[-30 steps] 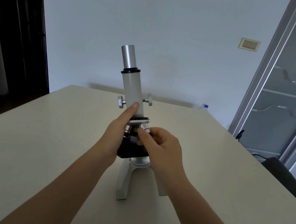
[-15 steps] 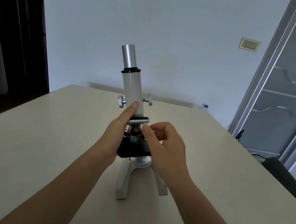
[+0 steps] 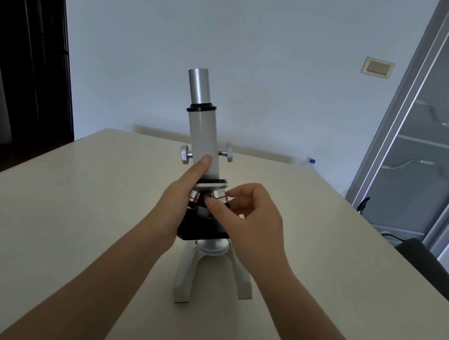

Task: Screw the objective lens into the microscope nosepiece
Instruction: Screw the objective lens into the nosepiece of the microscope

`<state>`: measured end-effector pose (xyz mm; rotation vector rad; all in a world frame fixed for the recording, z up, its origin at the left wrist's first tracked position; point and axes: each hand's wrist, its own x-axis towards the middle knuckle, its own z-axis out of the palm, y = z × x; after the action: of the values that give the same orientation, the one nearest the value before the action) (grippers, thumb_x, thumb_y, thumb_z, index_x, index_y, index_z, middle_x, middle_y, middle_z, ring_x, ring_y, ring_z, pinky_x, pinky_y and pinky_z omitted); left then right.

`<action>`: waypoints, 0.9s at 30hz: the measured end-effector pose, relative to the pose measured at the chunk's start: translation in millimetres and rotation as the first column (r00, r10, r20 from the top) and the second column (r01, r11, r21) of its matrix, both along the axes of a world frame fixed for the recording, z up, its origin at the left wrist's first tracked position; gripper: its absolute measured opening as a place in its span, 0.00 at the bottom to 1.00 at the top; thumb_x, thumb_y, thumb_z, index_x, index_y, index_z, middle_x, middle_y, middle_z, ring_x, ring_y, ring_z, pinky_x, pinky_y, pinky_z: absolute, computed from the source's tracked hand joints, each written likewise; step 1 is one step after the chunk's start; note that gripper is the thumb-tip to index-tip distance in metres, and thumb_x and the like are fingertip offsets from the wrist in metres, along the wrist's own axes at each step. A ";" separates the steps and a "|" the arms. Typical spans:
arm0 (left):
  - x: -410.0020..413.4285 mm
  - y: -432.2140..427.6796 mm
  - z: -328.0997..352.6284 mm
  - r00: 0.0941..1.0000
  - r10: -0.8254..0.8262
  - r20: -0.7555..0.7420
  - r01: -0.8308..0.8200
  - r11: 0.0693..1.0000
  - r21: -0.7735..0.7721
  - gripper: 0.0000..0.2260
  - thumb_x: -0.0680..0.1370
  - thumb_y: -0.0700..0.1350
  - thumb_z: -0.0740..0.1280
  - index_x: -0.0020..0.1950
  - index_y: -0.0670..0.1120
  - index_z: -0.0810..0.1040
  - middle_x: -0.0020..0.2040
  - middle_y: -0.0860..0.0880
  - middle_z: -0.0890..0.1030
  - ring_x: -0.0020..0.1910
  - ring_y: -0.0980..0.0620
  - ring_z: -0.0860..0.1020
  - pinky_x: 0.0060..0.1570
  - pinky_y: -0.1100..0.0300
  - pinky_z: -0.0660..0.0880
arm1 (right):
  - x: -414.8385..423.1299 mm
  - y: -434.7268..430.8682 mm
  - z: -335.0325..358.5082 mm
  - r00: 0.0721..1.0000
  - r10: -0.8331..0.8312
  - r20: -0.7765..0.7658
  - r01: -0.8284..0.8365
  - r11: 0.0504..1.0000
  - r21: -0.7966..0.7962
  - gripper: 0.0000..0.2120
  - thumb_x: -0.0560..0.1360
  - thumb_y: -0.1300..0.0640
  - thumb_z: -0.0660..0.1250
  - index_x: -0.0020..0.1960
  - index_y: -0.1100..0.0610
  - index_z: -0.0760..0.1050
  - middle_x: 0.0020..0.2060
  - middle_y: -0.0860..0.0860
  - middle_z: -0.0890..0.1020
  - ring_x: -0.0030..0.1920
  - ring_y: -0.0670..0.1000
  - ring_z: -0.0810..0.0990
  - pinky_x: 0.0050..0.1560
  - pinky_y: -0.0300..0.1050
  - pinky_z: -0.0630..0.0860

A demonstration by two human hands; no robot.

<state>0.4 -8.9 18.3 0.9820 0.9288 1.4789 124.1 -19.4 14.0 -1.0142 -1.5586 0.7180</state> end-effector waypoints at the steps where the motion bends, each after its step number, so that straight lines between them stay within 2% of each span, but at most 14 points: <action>1: 0.7 0.0 0.1 1.000 -0.001 -0.002 0.001 1.000 -0.003 0.19 0.67 0.62 0.67 0.38 0.47 0.85 0.40 0.44 0.84 0.41 0.46 0.82 0.44 0.55 0.78 | 0.3 -0.2 -0.1 1.000 -0.001 -0.005 0.001 1.000 0.013 0.10 0.65 0.50 0.74 0.41 0.47 0.73 0.34 0.44 0.81 0.36 0.38 0.79 0.35 0.28 0.72; 5: 0.8 0.1 -0.4 0.999 0.023 -0.035 -0.023 1.000 -0.002 0.20 0.65 0.63 0.68 0.40 0.46 0.84 0.41 0.43 0.83 0.41 0.45 0.81 0.52 0.51 0.76 | 0.3 -0.4 0.7 1.000 0.007 -0.011 -0.007 1.000 0.011 0.05 0.69 0.51 0.71 0.40 0.48 0.75 0.32 0.43 0.82 0.35 0.37 0.80 0.34 0.27 0.72; 7: 0.2 -0.5 -0.5 0.999 0.028 -0.045 -0.028 1.000 0.000 0.22 0.62 0.65 0.68 0.40 0.47 0.84 0.40 0.44 0.83 0.40 0.46 0.81 0.51 0.51 0.76 | 0.4 1.0 0.9 1.000 0.006 -0.008 -0.006 1.000 0.000 0.03 0.70 0.50 0.70 0.40 0.49 0.78 0.33 0.43 0.83 0.36 0.38 0.80 0.36 0.29 0.72; 9: -0.4 -0.8 -1.0 0.998 0.026 -0.056 -0.026 1.000 0.003 0.23 0.61 0.66 0.68 0.40 0.48 0.84 0.40 0.44 0.82 0.39 0.47 0.80 0.49 0.52 0.77 | 0.3 2.4 1.1 1.000 0.003 0.013 -0.003 1.000 -0.014 0.05 0.70 0.48 0.68 0.41 0.49 0.80 0.35 0.43 0.83 0.37 0.39 0.81 0.39 0.32 0.72; 13: -0.6 -2.2 -0.2 0.997 0.022 -0.069 -0.022 1.000 0.002 0.20 0.65 0.64 0.67 0.39 0.48 0.84 0.38 0.46 0.82 0.36 0.48 0.80 0.45 0.54 0.77 | 1.9 2.4 2.3 1.000 0.013 -0.005 -0.013 0.999 -0.044 0.07 0.69 0.46 0.69 0.43 0.49 0.78 0.35 0.45 0.84 0.36 0.39 0.81 0.39 0.34 0.73; 17: 0.8 -4.3 2.0 0.998 0.012 -0.067 -0.013 1.000 -0.006 0.19 0.67 0.63 0.67 0.38 0.48 0.85 0.44 0.41 0.81 0.46 0.41 0.78 0.57 0.46 0.73 | 1.9 0.3 3.0 1.000 0.006 0.001 -0.006 1.000 -0.015 0.11 0.65 0.48 0.74 0.42 0.49 0.74 0.33 0.45 0.81 0.33 0.37 0.79 0.33 0.28 0.71; 23: 1.3 -2.2 1.2 0.995 0.037 -0.096 -0.037 0.999 -0.004 0.18 0.68 0.63 0.66 0.37 0.49 0.85 0.38 0.45 0.82 0.41 0.44 0.79 0.50 0.51 0.76 | 3.0 0.0 3.7 0.999 0.029 -0.034 -0.030 0.999 -0.018 0.10 0.68 0.53 0.72 0.40 0.50 0.70 0.31 0.44 0.79 0.30 0.35 0.77 0.30 0.27 0.70; 27: 0.3 -2.4 1.4 0.996 0.038 -0.086 -0.039 0.999 -0.008 0.17 0.69 0.62 0.66 0.37 0.49 0.85 0.39 0.45 0.83 0.41 0.46 0.81 0.52 0.51 0.76 | 2.3 1.1 3.4 0.996 0.060 -0.067 -0.064 0.996 -0.066 0.06 0.70 0.52 0.69 0.41 0.51 0.72 0.31 0.46 0.81 0.29 0.37 0.78 0.29 0.28 0.69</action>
<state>0.8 -11.3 19.8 1.0327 1.0210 1.4720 126.4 -18.3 17.4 -0.9857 -1.5233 0.8440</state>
